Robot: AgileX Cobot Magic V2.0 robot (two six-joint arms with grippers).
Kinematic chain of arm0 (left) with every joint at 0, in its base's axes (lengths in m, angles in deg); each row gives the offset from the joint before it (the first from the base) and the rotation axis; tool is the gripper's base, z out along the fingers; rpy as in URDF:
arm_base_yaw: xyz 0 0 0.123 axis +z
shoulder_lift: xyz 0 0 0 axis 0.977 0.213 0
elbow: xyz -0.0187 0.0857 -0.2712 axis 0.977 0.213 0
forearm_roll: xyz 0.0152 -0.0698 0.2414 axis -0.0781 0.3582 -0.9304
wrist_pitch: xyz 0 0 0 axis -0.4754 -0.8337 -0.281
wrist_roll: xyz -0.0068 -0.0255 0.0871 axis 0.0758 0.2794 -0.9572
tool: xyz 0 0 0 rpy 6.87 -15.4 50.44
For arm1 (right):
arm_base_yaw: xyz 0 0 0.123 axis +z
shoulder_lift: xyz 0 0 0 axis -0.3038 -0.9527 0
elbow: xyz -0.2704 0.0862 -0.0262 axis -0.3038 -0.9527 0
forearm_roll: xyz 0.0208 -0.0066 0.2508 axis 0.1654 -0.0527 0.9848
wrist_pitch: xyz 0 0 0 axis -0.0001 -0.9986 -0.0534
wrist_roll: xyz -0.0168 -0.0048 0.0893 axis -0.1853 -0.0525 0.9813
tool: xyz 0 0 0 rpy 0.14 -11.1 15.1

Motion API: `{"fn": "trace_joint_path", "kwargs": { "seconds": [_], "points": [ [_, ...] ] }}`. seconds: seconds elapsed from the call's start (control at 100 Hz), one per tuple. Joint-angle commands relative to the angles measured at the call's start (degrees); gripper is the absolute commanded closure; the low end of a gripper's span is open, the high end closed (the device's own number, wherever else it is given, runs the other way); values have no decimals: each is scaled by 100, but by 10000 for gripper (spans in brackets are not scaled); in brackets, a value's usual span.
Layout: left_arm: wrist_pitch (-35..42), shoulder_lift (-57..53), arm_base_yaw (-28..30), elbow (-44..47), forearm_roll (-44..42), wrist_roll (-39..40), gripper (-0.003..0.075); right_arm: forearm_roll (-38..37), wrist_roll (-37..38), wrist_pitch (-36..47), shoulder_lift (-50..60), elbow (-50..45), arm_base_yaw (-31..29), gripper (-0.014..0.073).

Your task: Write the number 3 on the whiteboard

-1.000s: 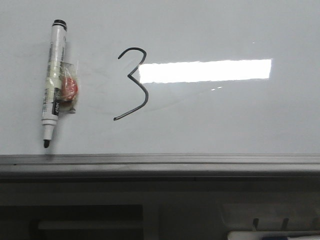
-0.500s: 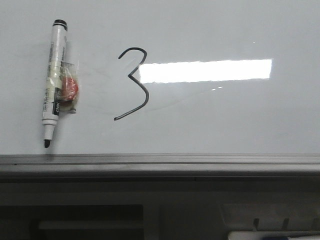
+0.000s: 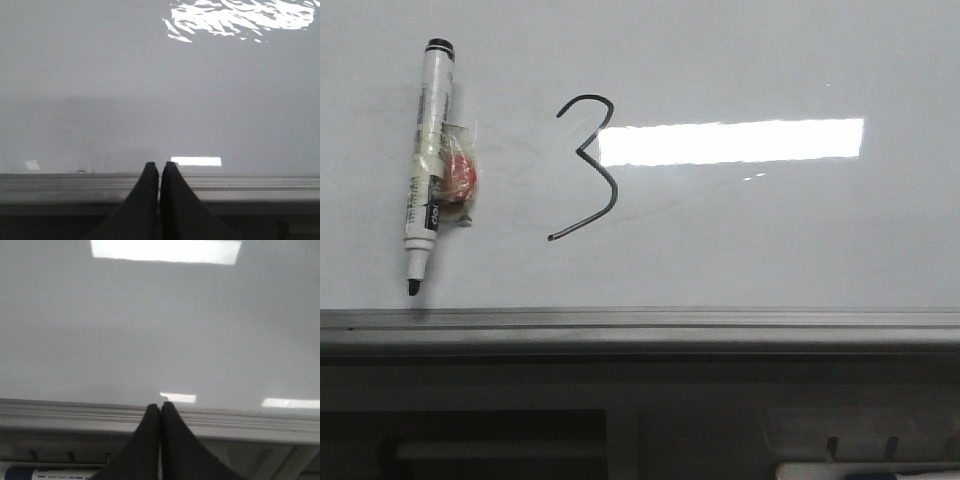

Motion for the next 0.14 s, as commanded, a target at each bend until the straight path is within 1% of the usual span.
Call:
{"fn": "trace_joint_path", "kwargs": {
  "seconds": [0.0, 0.13],
  "points": [
    [293, -130, 4, 61, 4, 56, 741, 3, 2, 44, 91, -178, -32, 654],
    [293, -130, 4, 61, 4, 56, 741, 3, 2, 44, 91, -178, -32, 654]
  ]
}}
